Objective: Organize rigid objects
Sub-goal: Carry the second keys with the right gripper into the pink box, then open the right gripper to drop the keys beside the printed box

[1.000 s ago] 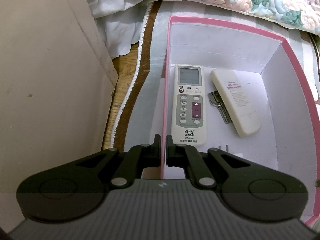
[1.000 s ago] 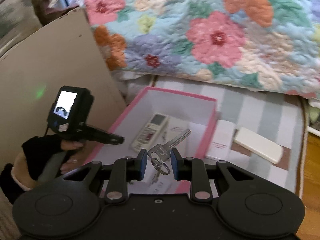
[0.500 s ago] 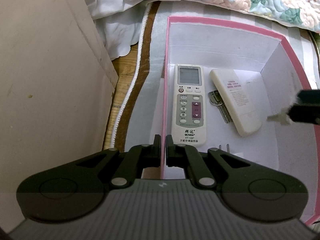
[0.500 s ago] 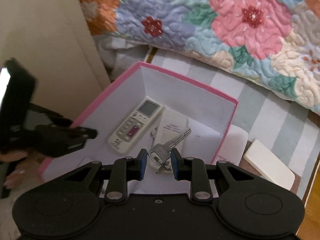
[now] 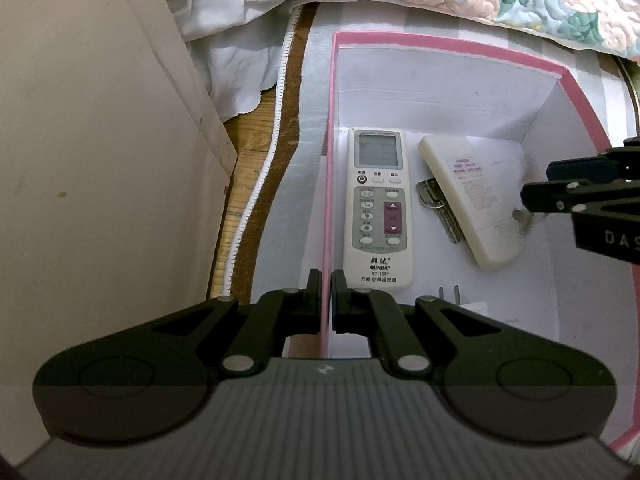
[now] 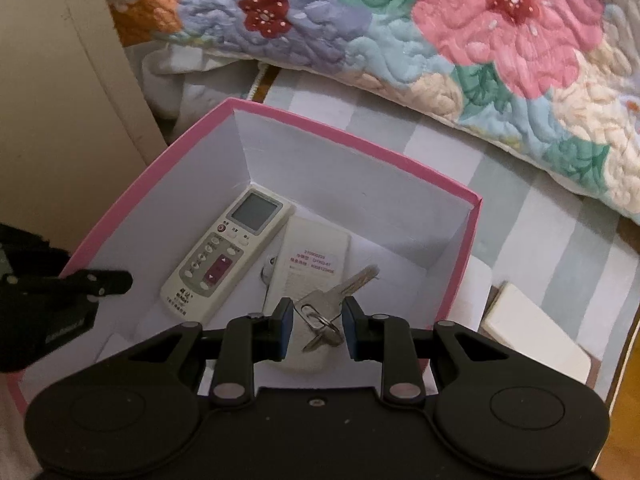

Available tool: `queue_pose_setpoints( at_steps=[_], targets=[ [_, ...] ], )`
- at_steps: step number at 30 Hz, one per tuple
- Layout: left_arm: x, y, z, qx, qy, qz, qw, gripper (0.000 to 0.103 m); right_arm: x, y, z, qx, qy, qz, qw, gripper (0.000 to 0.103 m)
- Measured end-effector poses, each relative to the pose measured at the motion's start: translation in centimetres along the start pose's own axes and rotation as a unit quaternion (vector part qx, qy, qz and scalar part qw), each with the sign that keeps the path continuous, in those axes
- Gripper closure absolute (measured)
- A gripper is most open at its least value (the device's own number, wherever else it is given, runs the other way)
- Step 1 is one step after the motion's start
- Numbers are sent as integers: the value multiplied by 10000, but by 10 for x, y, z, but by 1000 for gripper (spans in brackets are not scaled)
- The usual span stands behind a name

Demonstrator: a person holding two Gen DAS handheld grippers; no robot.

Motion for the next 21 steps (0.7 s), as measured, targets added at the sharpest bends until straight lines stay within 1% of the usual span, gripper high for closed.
queue_pose_setpoints(
  at_steps=[1,2,5,10,12,19,21],
  targets=[
    [0,0,0,0,-3,0,10000,99,1,-1,1,-34,-8,-29,10000,63],
    [0,0,0,3,4,7,10000,99,2,-1,4,-69,-39,-50,10000,61],
    [0,0,1,7,6,17,10000,99,9,-1,11,-33,-196,-27,9998,61],
    [-1,0,1,13,27,32,10000,99,20,1,28,-7,-252,-25,9997,61],
    [0,0,0,18,29,35,10000,99,23,3,37,50,-237,-24,9997,61],
    [0,0,-1,31,20,22,10000,99,29,9,80,-4,-223,65,9997,60],
    [0,0,-1,41,14,18,10000,99,27,12,91,40,-146,42,9999,60]
  ],
)
Point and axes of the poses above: each gripper's, at about its wrist camera, not at the fingertips, and z roughly against the way its jaws point, x to its left, y to its underside, the point moved 10 cm from there along -z, roughly the way its jaws point, and after that the axes turned 12 degrees about -y, right-handed, at the moved point
